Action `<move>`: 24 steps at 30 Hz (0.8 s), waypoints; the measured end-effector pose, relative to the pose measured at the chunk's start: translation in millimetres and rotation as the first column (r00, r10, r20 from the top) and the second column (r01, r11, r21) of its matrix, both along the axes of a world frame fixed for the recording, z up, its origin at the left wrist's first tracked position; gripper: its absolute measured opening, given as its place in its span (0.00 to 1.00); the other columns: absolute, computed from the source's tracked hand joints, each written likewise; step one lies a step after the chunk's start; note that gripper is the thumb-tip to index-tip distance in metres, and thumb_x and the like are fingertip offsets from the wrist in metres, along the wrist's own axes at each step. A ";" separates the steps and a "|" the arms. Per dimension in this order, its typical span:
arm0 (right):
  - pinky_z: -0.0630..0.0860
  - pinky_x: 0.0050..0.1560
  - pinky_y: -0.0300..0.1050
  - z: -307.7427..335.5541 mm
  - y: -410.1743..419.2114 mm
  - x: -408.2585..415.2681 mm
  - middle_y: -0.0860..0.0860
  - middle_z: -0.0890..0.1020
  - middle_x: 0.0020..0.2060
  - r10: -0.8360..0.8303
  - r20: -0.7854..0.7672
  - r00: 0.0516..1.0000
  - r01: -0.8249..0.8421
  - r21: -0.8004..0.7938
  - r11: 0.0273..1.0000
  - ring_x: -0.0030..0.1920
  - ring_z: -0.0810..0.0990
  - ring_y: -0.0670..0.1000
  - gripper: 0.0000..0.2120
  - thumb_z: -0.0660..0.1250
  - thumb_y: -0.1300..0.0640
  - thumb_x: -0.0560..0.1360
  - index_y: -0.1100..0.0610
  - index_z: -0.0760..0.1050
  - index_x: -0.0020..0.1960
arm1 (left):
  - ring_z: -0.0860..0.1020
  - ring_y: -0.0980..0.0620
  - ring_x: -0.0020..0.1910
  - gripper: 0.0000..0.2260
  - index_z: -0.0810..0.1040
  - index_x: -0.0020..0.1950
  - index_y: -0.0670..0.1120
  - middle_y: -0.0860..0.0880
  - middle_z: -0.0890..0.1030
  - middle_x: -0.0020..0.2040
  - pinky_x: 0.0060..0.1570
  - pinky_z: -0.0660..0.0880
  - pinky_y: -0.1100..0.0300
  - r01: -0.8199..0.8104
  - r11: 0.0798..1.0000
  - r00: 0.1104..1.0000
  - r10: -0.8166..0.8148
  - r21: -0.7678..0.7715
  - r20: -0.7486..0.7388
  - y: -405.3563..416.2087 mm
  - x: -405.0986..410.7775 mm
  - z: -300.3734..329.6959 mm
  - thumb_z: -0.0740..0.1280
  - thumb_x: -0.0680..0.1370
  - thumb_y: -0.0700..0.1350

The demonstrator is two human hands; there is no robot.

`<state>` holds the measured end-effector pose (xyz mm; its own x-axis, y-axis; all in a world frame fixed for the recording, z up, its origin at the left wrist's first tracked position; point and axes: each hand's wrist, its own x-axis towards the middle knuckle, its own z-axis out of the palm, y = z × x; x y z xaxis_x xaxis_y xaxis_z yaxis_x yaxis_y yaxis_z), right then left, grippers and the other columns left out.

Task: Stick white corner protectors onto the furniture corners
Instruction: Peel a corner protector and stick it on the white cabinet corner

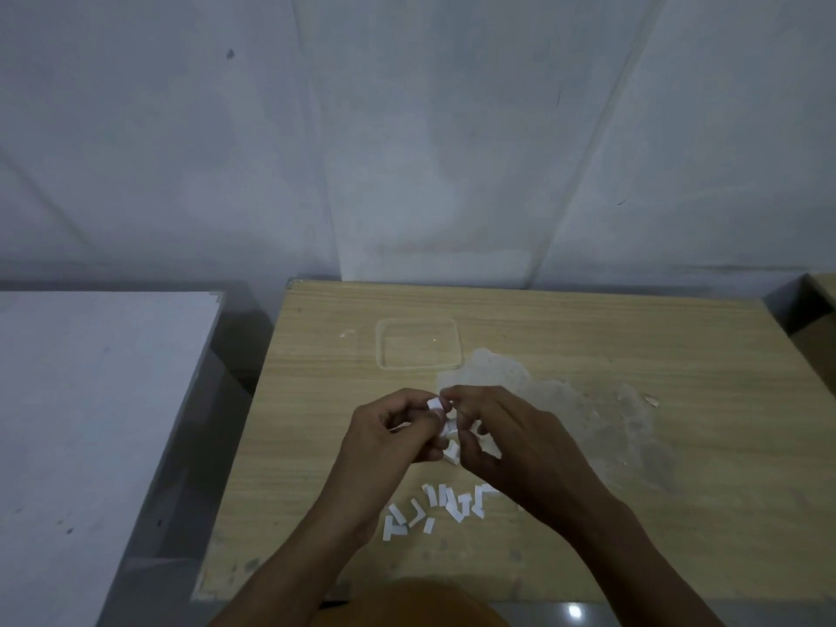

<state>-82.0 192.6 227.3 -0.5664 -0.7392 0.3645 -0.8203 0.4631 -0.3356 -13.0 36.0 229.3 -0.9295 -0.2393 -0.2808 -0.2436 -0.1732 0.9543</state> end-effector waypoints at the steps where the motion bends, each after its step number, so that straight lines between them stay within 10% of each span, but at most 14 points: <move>1: 0.69 0.34 0.27 -0.8 0.8 -1.1 0.47 0.82 0.54 0.012 -0.003 1.000 -0.012 0.011 1.000 0.48 0.74 0.42 0.04 0.61 0.53 0.72 0.50 0.69 0.47 | 0.83 0.50 0.41 0.07 0.84 0.47 0.48 0.43 0.84 0.43 0.42 0.79 0.61 0.017 1.000 1.000 -0.018 0.025 0.017 -1.4 -0.6 0.7 0.67 0.77 0.40; 12: 0.65 0.39 0.26 -2.6 2.9 -4.1 0.48 0.81 0.57 0.066 -0.002 0.998 -0.066 -0.027 0.997 0.51 0.75 0.41 0.04 0.62 0.54 0.73 0.51 0.70 0.48 | 0.82 0.52 0.39 0.07 0.84 0.49 0.44 0.42 0.83 0.43 0.41 0.78 0.63 0.037 0.991 0.998 -0.043 0.132 0.049 -5.3 -3.6 -0.6 0.67 0.77 0.40; 17: 0.75 0.56 0.36 -3.9 -3.7 -3.3 0.54 0.82 0.55 0.131 -0.157 0.979 -0.144 -0.070 0.987 0.62 0.77 0.51 0.02 0.64 0.58 0.74 0.55 0.72 0.46 | 0.81 0.52 0.40 0.06 0.83 0.48 0.43 0.40 0.82 0.43 0.42 0.78 0.61 0.043 0.998 0.999 -0.043 0.053 0.010 -3.9 -6.1 -2.0 0.67 0.77 0.41; 24: 0.68 0.60 0.33 -6.6 0.8 -2.6 0.51 0.82 0.54 0.025 0.040 0.999 -0.018 -0.162 0.987 0.60 0.73 0.46 0.03 0.60 0.56 0.76 0.51 0.68 0.49 | 0.83 0.51 0.39 0.05 0.84 0.46 0.47 0.48 0.83 0.40 0.40 0.78 0.63 -0.075 0.994 0.997 0.073 0.074 0.027 -10.1 -10.3 -10.7 0.68 0.76 0.42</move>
